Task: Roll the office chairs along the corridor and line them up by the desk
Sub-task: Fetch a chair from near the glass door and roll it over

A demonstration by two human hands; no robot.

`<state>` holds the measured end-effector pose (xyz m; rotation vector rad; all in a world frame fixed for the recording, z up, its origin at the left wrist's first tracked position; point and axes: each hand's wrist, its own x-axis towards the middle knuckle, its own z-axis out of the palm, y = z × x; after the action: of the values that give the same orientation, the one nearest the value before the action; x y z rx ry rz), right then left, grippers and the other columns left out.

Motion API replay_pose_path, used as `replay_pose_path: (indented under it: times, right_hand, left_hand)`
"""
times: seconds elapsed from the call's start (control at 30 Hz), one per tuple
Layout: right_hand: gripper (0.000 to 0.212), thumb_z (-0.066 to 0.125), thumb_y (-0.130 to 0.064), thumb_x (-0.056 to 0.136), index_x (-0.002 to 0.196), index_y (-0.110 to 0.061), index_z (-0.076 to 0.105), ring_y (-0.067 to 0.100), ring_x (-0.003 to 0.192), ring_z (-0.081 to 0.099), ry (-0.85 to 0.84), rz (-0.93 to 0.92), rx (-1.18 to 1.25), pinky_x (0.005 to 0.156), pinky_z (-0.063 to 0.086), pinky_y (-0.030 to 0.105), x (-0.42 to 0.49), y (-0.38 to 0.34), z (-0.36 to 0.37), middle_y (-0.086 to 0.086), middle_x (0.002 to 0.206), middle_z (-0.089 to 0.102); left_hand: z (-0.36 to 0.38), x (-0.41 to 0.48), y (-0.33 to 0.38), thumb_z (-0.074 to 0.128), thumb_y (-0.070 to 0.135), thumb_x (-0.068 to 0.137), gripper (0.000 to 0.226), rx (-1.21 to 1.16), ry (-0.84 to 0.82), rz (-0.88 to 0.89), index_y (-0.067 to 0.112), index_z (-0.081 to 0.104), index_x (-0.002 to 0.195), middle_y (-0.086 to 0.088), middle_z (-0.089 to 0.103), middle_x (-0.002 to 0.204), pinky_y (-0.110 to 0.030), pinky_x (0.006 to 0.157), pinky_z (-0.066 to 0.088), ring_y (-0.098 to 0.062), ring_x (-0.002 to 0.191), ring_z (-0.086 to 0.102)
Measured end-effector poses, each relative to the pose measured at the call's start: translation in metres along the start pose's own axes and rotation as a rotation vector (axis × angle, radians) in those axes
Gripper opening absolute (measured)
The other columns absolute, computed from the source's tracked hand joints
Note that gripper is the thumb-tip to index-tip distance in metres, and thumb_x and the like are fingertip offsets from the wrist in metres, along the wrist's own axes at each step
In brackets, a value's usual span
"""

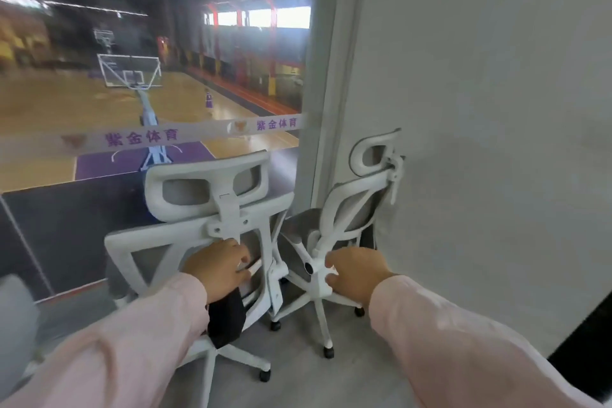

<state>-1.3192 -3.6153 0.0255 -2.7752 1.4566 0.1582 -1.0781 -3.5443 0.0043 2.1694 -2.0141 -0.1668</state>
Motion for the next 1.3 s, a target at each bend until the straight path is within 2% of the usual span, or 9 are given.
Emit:
replay_pose_path:
  times: [0.17, 0.3, 0.43, 0.57, 0.73, 0.83, 1.03, 1.1, 1.3]
  right_hand:
    - [0.028, 0.043, -0.032, 0.094, 0.112, -0.016, 0.057, 0.025, 0.096, 0.059, 0.021, -0.175, -0.002, 0.068, 0.042, 0.032, 0.077, 0.003, -0.011, 0.004, 0.11, 0.062]
    - [0.03, 0.044, -0.032, 0.093, 0.117, -0.018, 0.055, 0.026, 0.1, 0.059, -0.027, -0.234, 0.032, 0.08, 0.048, 0.036, 0.124, -0.009, -0.008, 0.003, 0.115, 0.061]
    - [0.029, 0.045, -0.029, 0.091, 0.116, -0.017, 0.054, 0.024, 0.093, 0.06, -0.017, -0.262, 0.049, 0.078, 0.052, 0.039, 0.167, -0.023, -0.003, 0.003, 0.11, 0.061]
    - [0.044, 0.053, -0.033, 0.09, 0.129, -0.017, 0.045, 0.025, 0.11, 0.052, 0.021, -0.321, 0.055, 0.087, 0.049, 0.04, 0.203, -0.038, 0.002, 0.002, 0.12, 0.052]
    - [0.067, 0.06, -0.038, 0.084, 0.14, -0.015, 0.031, 0.023, 0.128, 0.039, 0.087, -0.399, 0.057, 0.103, 0.038, 0.037, 0.236, -0.052, 0.007, 0.002, 0.143, 0.037]
    - [0.086, 0.062, -0.047, 0.084, 0.149, -0.015, 0.015, 0.024, 0.142, 0.019, 0.084, -0.431, 0.05, 0.115, 0.021, 0.037, 0.245, -0.057, 0.012, 0.003, 0.156, 0.017]
    - [0.105, 0.061, -0.061, 0.079, 0.152, -0.018, -0.002, 0.016, 0.147, -0.009, 0.102, -0.515, 0.098, 0.118, -0.004, 0.035, 0.253, -0.063, 0.032, -0.002, 0.16, -0.007]
    - [0.107, 0.058, -0.064, 0.08, 0.151, -0.018, -0.009, 0.016, 0.145, -0.015, 0.086, -0.54, 0.095, 0.118, -0.008, 0.036, 0.251, -0.06, 0.037, -0.002, 0.159, -0.013]
    - [0.101, 0.061, -0.066, 0.074, 0.149, -0.026, 0.007, 0.02, 0.143, 0.009, 0.207, -0.685, 0.182, 0.119, -0.002, 0.044, 0.223, -0.05, 0.042, -0.005, 0.151, 0.018]
  left_hand:
    - [-0.004, 0.025, -0.027, 0.048, 0.034, 0.091, 0.04, 0.016, 0.034, -0.165, 0.023, 0.046, 0.129, 0.005, 0.041, 0.137, -0.028, 0.093, 0.035, -0.016, 0.121, 0.042]
    - [-0.002, 0.042, -0.058, 0.049, 0.037, 0.089, 0.044, 0.08, 0.042, -0.258, 0.022, 0.041, 0.13, 0.002, 0.041, 0.134, -0.031, 0.095, 0.038, -0.018, 0.121, 0.041]
    - [0.003, 0.067, -0.088, 0.052, 0.043, 0.086, 0.054, 0.14, 0.073, -0.317, 0.02, 0.036, 0.132, -0.001, 0.035, 0.137, -0.033, 0.102, 0.028, -0.023, 0.127, 0.033]
    - [0.009, 0.087, -0.116, 0.052, 0.053, 0.083, 0.061, 0.171, 0.063, -0.369, 0.023, 0.035, 0.134, 0.001, 0.038, 0.135, -0.035, 0.105, 0.028, -0.022, 0.126, 0.034]
    - [0.022, 0.102, -0.131, 0.049, 0.053, 0.085, 0.048, 0.157, 0.181, -0.38, 0.024, 0.045, 0.123, 0.001, 0.048, 0.123, -0.034, 0.099, 0.033, -0.021, 0.116, 0.043]
    - [0.032, 0.1, -0.132, 0.047, 0.052, 0.087, 0.042, 0.174, 0.267, -0.381, 0.023, 0.048, 0.117, 0.002, 0.051, 0.116, -0.033, 0.097, 0.035, -0.02, 0.11, 0.046]
    - [0.043, 0.089, -0.119, 0.064, 0.035, 0.081, 0.025, 0.171, 0.369, -0.407, 0.013, 0.06, 0.091, -0.005, 0.057, 0.088, -0.038, 0.077, 0.044, -0.026, 0.082, 0.055]
    - [0.044, 0.081, -0.112, 0.063, 0.035, 0.082, 0.024, 0.179, 0.38, -0.435, 0.012, 0.06, 0.091, -0.006, 0.057, 0.087, -0.039, 0.078, 0.045, -0.027, 0.081, 0.055]
    - [0.056, 0.042, -0.069, 0.048, 0.038, 0.089, 0.031, 0.179, 0.352, -0.562, 0.014, 0.055, 0.107, -0.004, 0.055, 0.102, -0.036, 0.092, 0.041, -0.025, 0.096, 0.051]
